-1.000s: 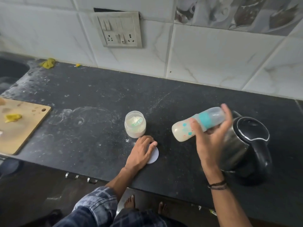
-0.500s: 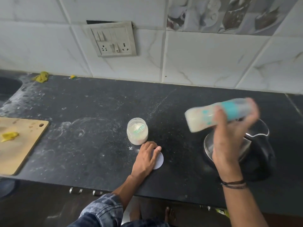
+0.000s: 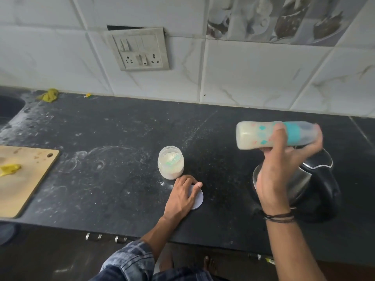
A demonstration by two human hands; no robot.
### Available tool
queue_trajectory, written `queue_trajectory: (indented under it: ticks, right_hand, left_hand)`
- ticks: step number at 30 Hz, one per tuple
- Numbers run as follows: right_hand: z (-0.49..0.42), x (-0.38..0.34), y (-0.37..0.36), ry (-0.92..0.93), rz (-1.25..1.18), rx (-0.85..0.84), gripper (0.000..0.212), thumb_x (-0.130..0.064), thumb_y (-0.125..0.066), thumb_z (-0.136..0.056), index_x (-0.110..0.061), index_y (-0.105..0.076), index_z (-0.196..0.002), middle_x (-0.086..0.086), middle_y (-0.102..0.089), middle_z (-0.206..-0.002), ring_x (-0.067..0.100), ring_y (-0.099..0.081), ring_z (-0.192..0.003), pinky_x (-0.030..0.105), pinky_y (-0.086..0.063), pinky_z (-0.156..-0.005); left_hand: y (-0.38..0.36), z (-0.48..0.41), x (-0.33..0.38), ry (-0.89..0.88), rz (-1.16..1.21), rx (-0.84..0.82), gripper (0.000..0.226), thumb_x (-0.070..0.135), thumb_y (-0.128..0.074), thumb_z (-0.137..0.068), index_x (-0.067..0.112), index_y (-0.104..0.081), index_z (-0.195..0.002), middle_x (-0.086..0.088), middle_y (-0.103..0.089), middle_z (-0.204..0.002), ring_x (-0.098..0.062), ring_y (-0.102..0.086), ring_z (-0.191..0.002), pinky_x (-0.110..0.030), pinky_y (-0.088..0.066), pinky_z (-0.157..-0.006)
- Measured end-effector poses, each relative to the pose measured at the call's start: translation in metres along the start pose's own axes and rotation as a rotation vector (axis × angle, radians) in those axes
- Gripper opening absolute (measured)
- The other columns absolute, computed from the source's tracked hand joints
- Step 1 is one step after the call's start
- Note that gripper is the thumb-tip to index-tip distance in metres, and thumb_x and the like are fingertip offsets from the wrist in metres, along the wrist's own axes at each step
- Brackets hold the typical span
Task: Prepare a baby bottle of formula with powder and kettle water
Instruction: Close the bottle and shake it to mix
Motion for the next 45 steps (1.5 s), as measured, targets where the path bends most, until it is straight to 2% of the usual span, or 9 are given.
queue_trajectory:
  ticks: [6,10,15,19,24,29,32,37,45]
  right_hand:
    - [0.007,0.009,-0.014,-0.02,0.151,-0.16,0.072,-0.001,-0.072,-0.092,-0.013,-0.029,-0.148,0.001,-0.053,-0.129,0.002,-0.067,-0.1,0.025,-0.057,-0.084]
    - [-0.003,0.005,0.01,-0.008,-0.13,0.122,0.071,-0.023,-0.071,-0.093,-0.019,-0.026,-0.148,0.005,-0.049,-0.138,0.013,-0.066,-0.112,0.046,-0.061,-0.086]
    - [0.005,0.018,-0.025,-0.009,0.219,-0.347,0.073,-0.015,-0.08,-0.083,-0.025,-0.037,-0.141,0.005,-0.051,-0.132,0.013,-0.063,-0.102,0.032,-0.057,-0.087]
    - [-0.001,0.027,-0.002,-0.126,-0.071,-0.045,0.068,-0.019,-0.071,-0.093,-0.018,-0.029,-0.146,-0.001,-0.055,-0.126,0.007,-0.067,-0.103,0.04,-0.058,-0.082]
    - [0.0,0.03,-0.016,-0.129,0.15,-0.256,0.064,-0.001,-0.071,-0.093,-0.015,-0.035,-0.144,0.0,-0.056,-0.123,0.003,-0.065,-0.095,0.027,-0.056,-0.079]
    - [-0.011,0.017,0.001,-0.066,0.061,-0.063,0.076,-0.022,-0.076,-0.089,-0.02,-0.029,-0.147,0.01,-0.05,-0.138,0.021,-0.067,-0.111,0.053,-0.061,-0.085]
    - [-0.005,0.02,-0.013,-0.079,0.169,-0.275,0.073,-0.013,-0.079,-0.086,-0.023,-0.036,-0.143,0.015,-0.053,-0.132,0.013,-0.065,-0.101,0.034,-0.059,-0.084]
    - [-0.009,0.0,0.012,0.032,-0.032,0.053,0.077,-0.017,-0.073,-0.092,-0.017,-0.022,-0.149,0.006,-0.045,-0.14,0.016,-0.066,-0.111,0.052,-0.062,-0.083]
    - [-0.007,0.003,0.008,-0.011,-0.003,0.029,0.069,-0.012,-0.07,-0.096,-0.016,-0.026,-0.149,-0.004,-0.053,-0.127,0.006,-0.068,-0.101,0.041,-0.061,-0.078]
  left_hand:
    - [0.001,0.001,0.001,-0.011,0.008,0.005,0.036,0.052,-0.044,-0.104,0.022,-0.065,-0.1,0.013,-0.058,-0.109,-0.003,-0.049,-0.108,-0.012,-0.032,-0.098]
    - [0.002,0.0,0.002,-0.001,0.001,0.021,0.036,0.051,-0.046,-0.103,0.021,-0.066,-0.098,0.012,-0.058,-0.108,-0.005,-0.05,-0.106,-0.014,-0.034,-0.097]
    - [0.001,-0.001,0.003,-0.019,-0.02,0.012,0.038,0.052,-0.046,-0.103,0.021,-0.065,-0.096,0.01,-0.058,-0.107,-0.007,-0.05,-0.107,-0.017,-0.035,-0.099]
    - [0.002,-0.001,0.004,0.001,-0.021,0.019,0.039,0.052,-0.046,-0.103,0.019,-0.065,-0.097,0.009,-0.058,-0.108,-0.007,-0.05,-0.106,-0.015,-0.034,-0.099]
    - [0.003,0.001,0.004,-0.001,-0.024,0.013,0.04,0.053,-0.046,-0.102,0.019,-0.066,-0.097,0.009,-0.058,-0.108,-0.007,-0.051,-0.106,-0.014,-0.033,-0.098]
    - [0.003,0.0,0.003,0.01,-0.032,0.025,0.041,0.054,-0.045,-0.102,0.019,-0.066,-0.098,0.01,-0.059,-0.108,-0.006,-0.05,-0.106,-0.008,-0.028,-0.099]
    - [0.002,0.001,0.001,0.005,-0.029,0.013,0.04,0.054,-0.045,-0.102,0.02,-0.066,-0.098,0.01,-0.059,-0.109,-0.006,-0.05,-0.107,-0.008,-0.028,-0.099]
    - [0.002,0.0,0.001,0.026,-0.025,0.013,0.042,0.056,-0.044,-0.102,0.02,-0.067,-0.099,0.01,-0.059,-0.109,-0.007,-0.05,-0.107,-0.009,-0.029,-0.099]
    - [0.001,0.0,0.0,0.031,-0.023,0.01,0.044,0.057,-0.043,-0.102,0.02,-0.067,-0.099,0.011,-0.059,-0.109,-0.006,-0.05,-0.107,-0.008,-0.029,-0.099]
Point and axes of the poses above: each hand's wrist, its own z-axis away from the middle knuckle, its own y-axis out of the back of the hand, x = y × z, the point moved 9 cm from there along -z, towards the middle knuckle
